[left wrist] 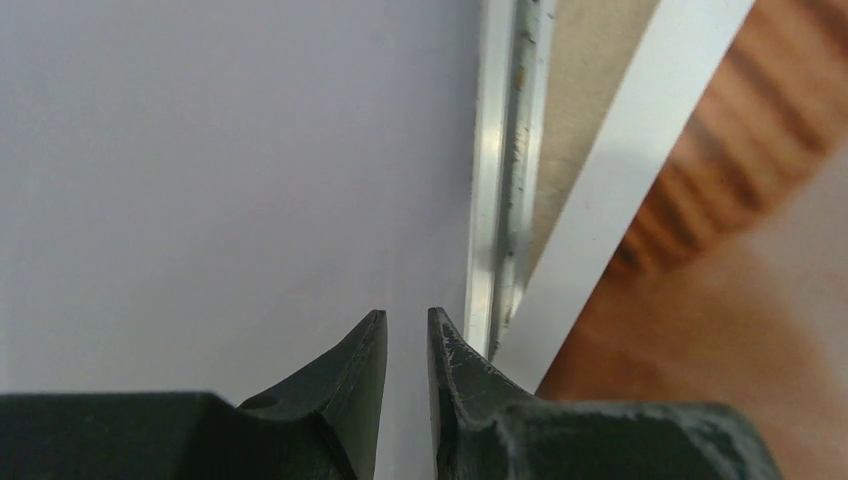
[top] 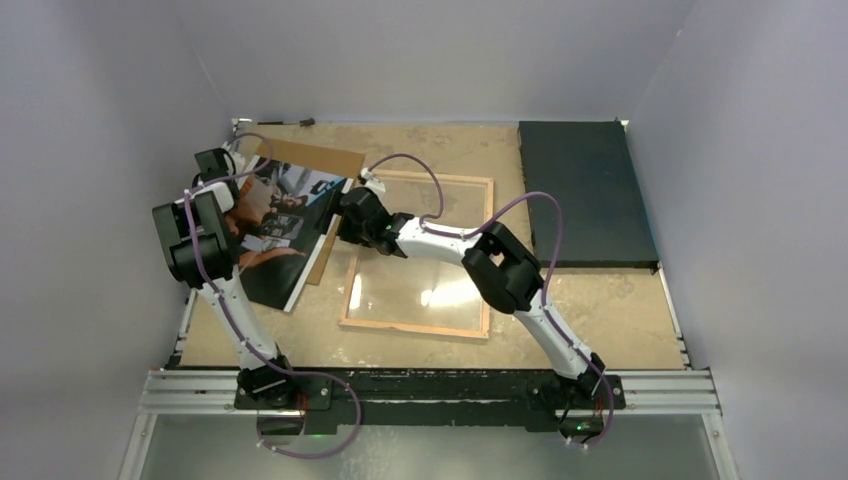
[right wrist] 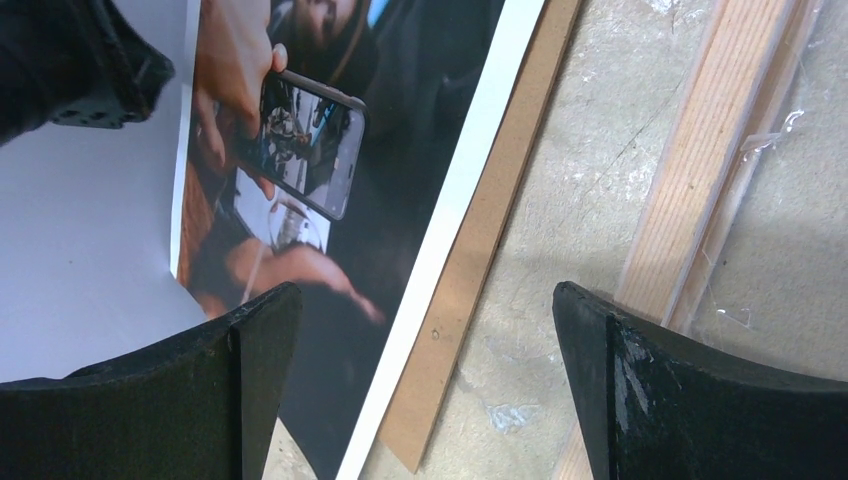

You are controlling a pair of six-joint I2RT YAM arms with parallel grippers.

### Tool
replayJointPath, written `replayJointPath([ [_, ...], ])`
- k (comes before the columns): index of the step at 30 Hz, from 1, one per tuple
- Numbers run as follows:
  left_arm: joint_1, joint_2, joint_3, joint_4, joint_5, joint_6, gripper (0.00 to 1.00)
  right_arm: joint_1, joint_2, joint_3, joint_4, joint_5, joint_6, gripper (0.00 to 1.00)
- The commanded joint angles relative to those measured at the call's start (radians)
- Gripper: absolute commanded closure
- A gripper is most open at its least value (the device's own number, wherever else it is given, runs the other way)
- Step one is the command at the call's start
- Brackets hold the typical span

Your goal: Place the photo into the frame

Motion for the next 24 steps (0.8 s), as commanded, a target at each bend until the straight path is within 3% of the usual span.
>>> replayJointPath([
  [1, 0.014, 0.014, -0.017, 0.029, -0.008, 0.004, 0.81, -0.002, -0.042, -0.051, -0.057, 0.014, -0.001, 0.01],
  [7, 0.016, 0.017, -0.038, 0.058, 0.017, 0.014, 0.81, -0.002, -0.044, -0.062, -0.051, 0.009, 0.006, 0.01],
  [15, 0.035, -0.012, 0.016, -0.184, 0.227, -0.038, 0.85, -0.002, -0.031, -0.061, -0.047, -0.013, 0.022, 0.01],
  [24, 0.064, -0.051, 0.013, -0.267, 0.316, -0.039, 0.86, -0.002, 0.01, -0.026, -0.077, -0.053, 0.035, 0.01],
])
